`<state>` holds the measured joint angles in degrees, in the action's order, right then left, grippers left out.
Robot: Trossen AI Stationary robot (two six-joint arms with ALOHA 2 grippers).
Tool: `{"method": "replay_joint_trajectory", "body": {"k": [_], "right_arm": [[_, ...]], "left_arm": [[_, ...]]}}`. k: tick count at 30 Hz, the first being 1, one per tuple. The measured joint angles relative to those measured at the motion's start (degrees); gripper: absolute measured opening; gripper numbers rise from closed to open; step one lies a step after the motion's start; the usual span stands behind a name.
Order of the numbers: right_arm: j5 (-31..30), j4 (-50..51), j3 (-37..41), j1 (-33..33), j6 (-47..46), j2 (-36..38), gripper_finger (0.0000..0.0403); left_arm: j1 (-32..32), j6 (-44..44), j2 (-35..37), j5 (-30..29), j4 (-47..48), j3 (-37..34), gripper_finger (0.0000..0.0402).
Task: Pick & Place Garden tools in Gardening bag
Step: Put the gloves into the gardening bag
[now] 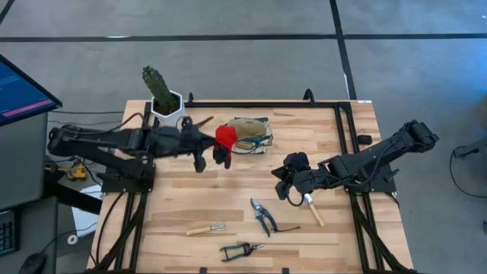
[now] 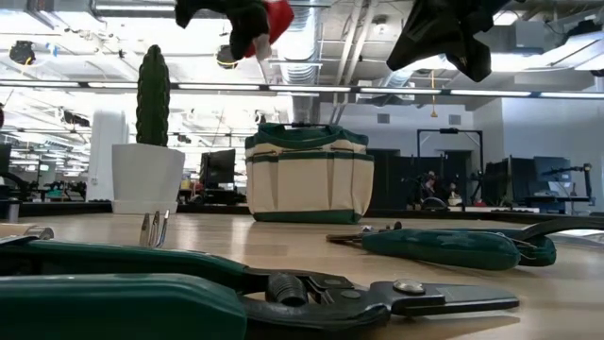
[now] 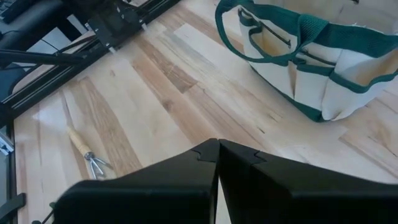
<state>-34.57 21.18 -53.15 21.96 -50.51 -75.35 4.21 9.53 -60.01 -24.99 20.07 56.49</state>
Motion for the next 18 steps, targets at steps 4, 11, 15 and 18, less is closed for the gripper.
{"method": "replay_joint_trajectory", "body": {"k": [4,11,15,18], "right_arm": [[0.00,-0.78,0.00,0.00,-0.12,0.00,0.0001],[-1.54,-1.75,0.00,0.00,-0.06,0.00,0.0001],[-1.88,-1.25,0.02,-0.55,2.51,1.25,0.0001],[-1.82,0.68,0.02,-1.79,3.62,3.47,0.0001]], "left_arm": [[-5.56,-4.23,-0.64,6.11,-0.02,1.45,0.0004],[-12.52,-15.53,-5.31,13.83,-0.12,8.11,0.0004],[-15.54,-21.20,-11.15,16.14,-0.09,11.78,0.0004],[-18.04,-25.40,-16.10,16.35,0.06,13.77,0.0004]]}}
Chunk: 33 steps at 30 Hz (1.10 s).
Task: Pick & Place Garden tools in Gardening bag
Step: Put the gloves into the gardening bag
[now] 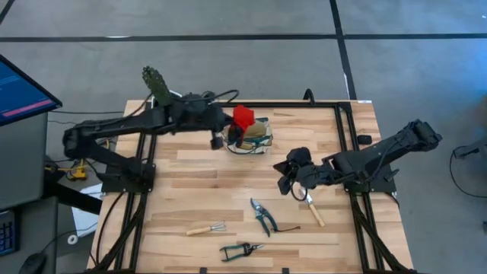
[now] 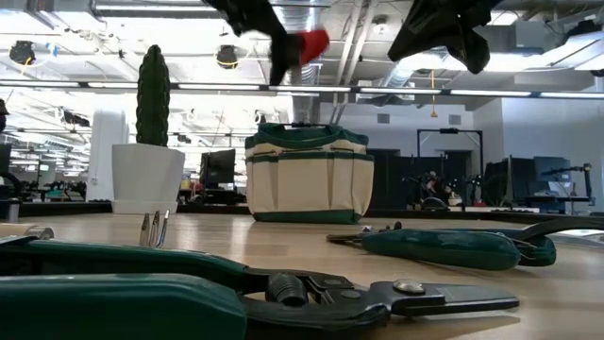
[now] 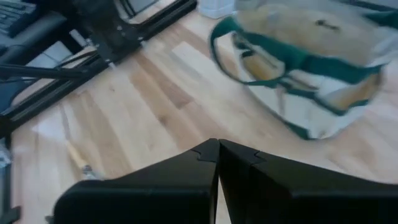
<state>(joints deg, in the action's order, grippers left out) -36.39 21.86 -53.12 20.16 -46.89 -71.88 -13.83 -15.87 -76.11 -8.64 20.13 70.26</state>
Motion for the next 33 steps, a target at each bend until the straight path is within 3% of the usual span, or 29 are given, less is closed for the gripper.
{"method": "replay_joint_trajectory", "body": {"k": [7,14,24,33], "right_arm": [[0.01,2.19,0.00,-2.74,8.12,8.10,0.0001],[0.05,2.35,0.00,-5.07,13.02,13.21,0.0001],[0.14,1.78,0.00,-6.51,12.80,12.55,0.0001],[0.30,1.39,-0.15,-6.84,10.54,10.81,0.0001]], "left_arm": [[-4.01,-6.15,-9.39,-0.33,-0.50,3.45,0.0004],[-4.10,-14.81,-13.18,-0.26,-2.36,3.65,0.0004],[-4.26,-21.94,-15.66,-4.98,-6.86,3.65,0.0004],[-4.26,-22.52,-15.13,-4.47,-7.49,3.05,0.0004]]}}
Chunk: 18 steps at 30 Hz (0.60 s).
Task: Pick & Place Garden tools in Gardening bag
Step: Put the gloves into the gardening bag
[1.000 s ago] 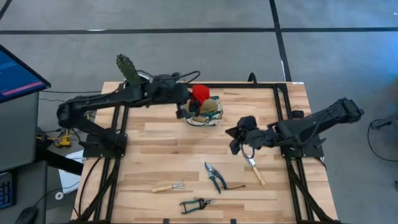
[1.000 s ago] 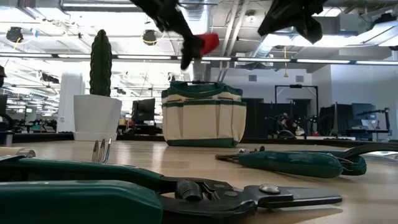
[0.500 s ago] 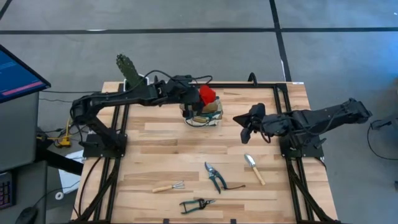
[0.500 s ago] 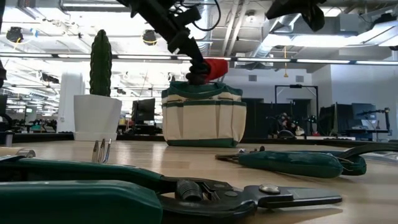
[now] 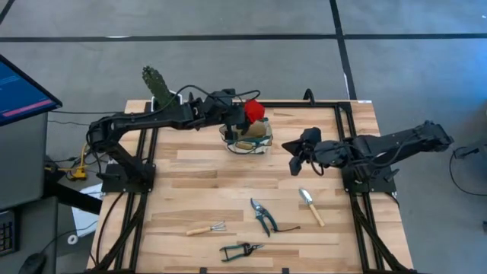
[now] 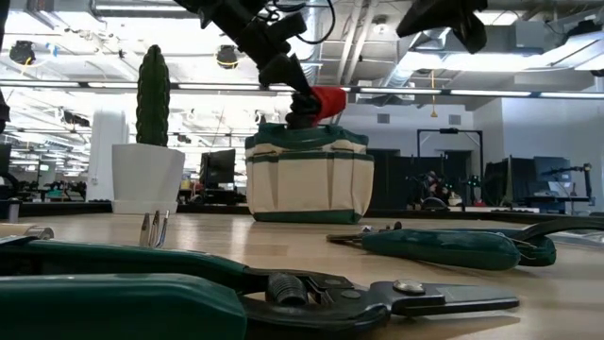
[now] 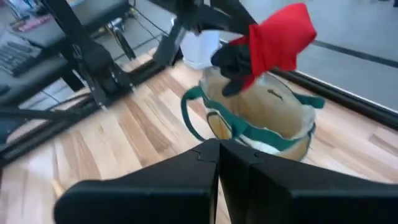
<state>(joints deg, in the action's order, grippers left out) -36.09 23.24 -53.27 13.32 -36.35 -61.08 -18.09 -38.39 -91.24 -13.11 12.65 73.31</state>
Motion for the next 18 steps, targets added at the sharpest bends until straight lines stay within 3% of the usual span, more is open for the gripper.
{"method": "replay_joint_trajectory", "body": {"k": [14,18], "right_arm": [[0.02,0.40,0.13,0.00,0.11,-0.07,0.0001],[-0.04,0.42,0.13,0.00,0.30,-0.07,0.0001]], "left_arm": [[1.43,1.28,0.00,-0.52,-0.86,-11.51,0.0004],[2.10,1.36,0.00,3.00,-1.20,-11.92,0.0004]]}}
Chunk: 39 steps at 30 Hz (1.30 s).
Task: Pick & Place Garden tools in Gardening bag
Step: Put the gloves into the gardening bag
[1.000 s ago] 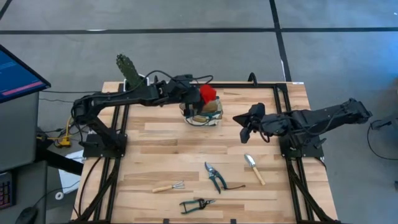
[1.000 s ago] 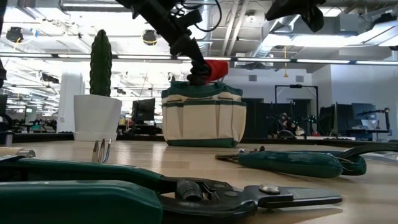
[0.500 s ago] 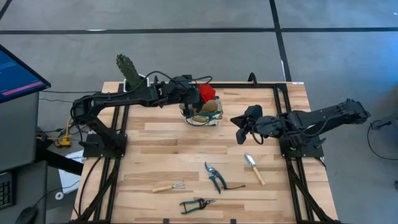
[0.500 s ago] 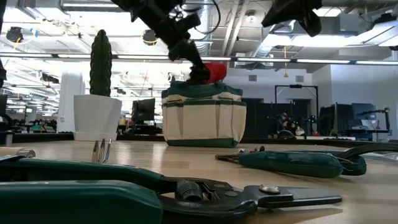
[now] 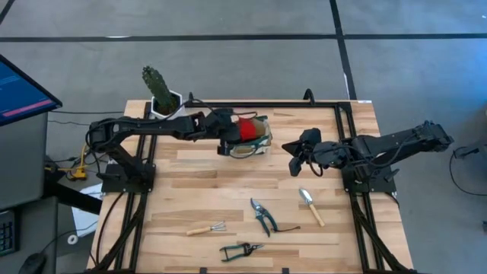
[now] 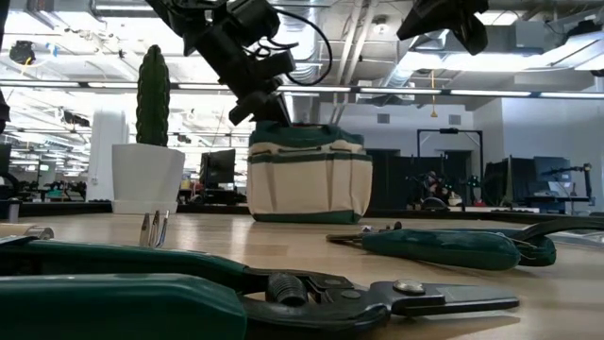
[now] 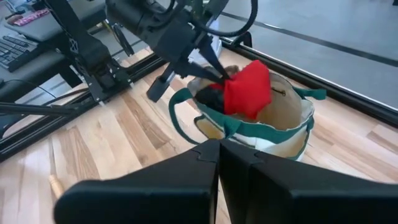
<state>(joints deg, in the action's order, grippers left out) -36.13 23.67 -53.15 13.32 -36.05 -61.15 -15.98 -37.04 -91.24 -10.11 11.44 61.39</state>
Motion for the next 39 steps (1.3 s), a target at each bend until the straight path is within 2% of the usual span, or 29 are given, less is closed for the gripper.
{"method": "replay_joint_trajectory", "body": {"k": [4,15,19,39], "right_arm": [[-0.14,0.04,0.00,0.00,0.00,-0.01,0.0001],[-0.14,0.53,0.00,0.00,0.02,0.01,0.0001],[-0.13,1.41,0.00,0.00,0.02,0.00,0.0001],[-0.12,1.83,0.00,0.00,0.07,0.01,0.0001]], "left_arm": [[0.70,0.01,0.00,3.11,-0.06,-0.02,0.0004],[0.81,0.00,0.00,3.59,-0.83,-0.07,0.0004],[0.81,0.00,0.00,3.59,-1.57,-0.07,0.0015],[0.81,-0.16,0.00,2.98,-2.58,-0.07,0.0187]]}}
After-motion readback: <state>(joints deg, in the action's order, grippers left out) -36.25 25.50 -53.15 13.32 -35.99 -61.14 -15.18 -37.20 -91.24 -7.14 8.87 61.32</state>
